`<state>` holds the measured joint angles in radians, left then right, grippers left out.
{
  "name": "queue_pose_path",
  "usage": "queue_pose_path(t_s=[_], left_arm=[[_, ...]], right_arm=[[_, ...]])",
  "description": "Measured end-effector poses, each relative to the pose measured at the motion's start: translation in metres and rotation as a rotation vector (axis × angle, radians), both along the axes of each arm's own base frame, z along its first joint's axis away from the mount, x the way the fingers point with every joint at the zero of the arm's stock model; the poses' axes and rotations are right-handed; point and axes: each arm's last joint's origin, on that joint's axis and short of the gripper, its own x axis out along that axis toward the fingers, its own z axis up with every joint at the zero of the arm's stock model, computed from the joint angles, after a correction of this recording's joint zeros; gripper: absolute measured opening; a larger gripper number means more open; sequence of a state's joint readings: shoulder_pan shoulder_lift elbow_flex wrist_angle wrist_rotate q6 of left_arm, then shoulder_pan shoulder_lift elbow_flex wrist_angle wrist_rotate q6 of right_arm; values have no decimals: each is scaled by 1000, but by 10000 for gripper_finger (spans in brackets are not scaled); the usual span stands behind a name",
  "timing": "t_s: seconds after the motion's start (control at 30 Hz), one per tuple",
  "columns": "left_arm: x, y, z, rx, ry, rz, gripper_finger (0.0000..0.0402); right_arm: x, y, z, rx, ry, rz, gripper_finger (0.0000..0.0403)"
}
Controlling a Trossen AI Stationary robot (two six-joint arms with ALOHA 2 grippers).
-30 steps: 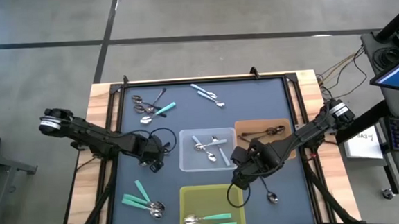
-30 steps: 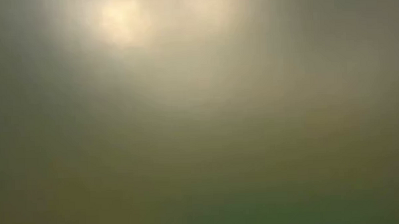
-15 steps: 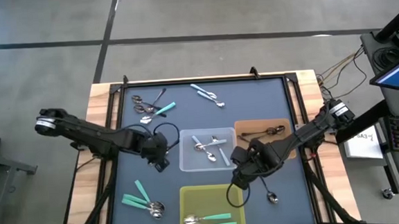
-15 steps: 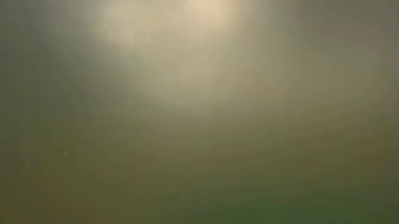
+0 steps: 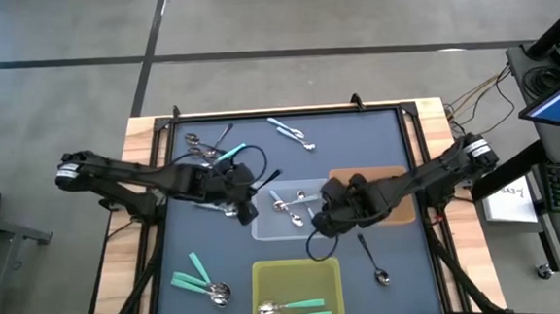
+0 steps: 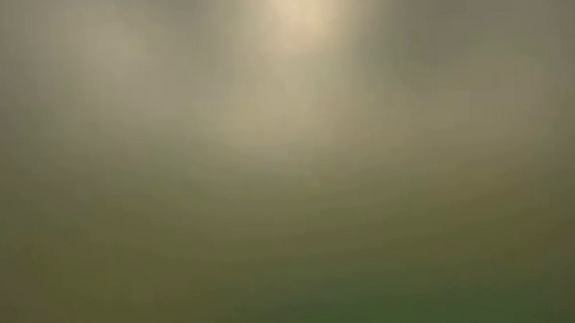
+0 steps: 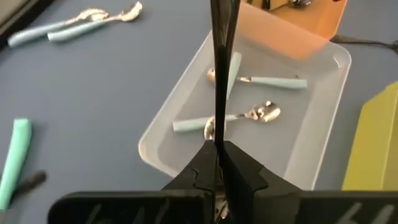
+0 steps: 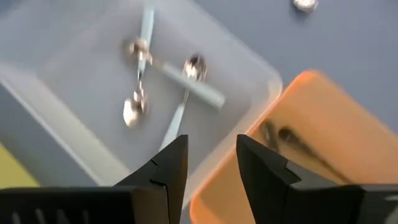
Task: Sort silverware by color (type)
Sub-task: Put the black spoon into the orange bin
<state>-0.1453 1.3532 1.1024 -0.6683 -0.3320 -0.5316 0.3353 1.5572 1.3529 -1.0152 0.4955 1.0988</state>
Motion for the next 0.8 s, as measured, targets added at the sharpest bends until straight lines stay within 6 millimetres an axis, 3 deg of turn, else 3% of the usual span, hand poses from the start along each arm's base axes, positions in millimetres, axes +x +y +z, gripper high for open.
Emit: queue_pose_path(t_s=[0.2,0.37,0.6,0.8], left_arm=[[21,1,4,70,-2,-39,0],[39,3,1,79,-11,-28,0],[63,2,3,93,-13,-42,0],[70,1,-4,93,9,-42,0]], right_arm=[[-2,-14,16,-142,-219,-130,128],[-1,-25,22,-123,-444,-208,128],[4,-34,3,-21,-587,-187,128],[0,-43,-10,60,-695,-211,128]])
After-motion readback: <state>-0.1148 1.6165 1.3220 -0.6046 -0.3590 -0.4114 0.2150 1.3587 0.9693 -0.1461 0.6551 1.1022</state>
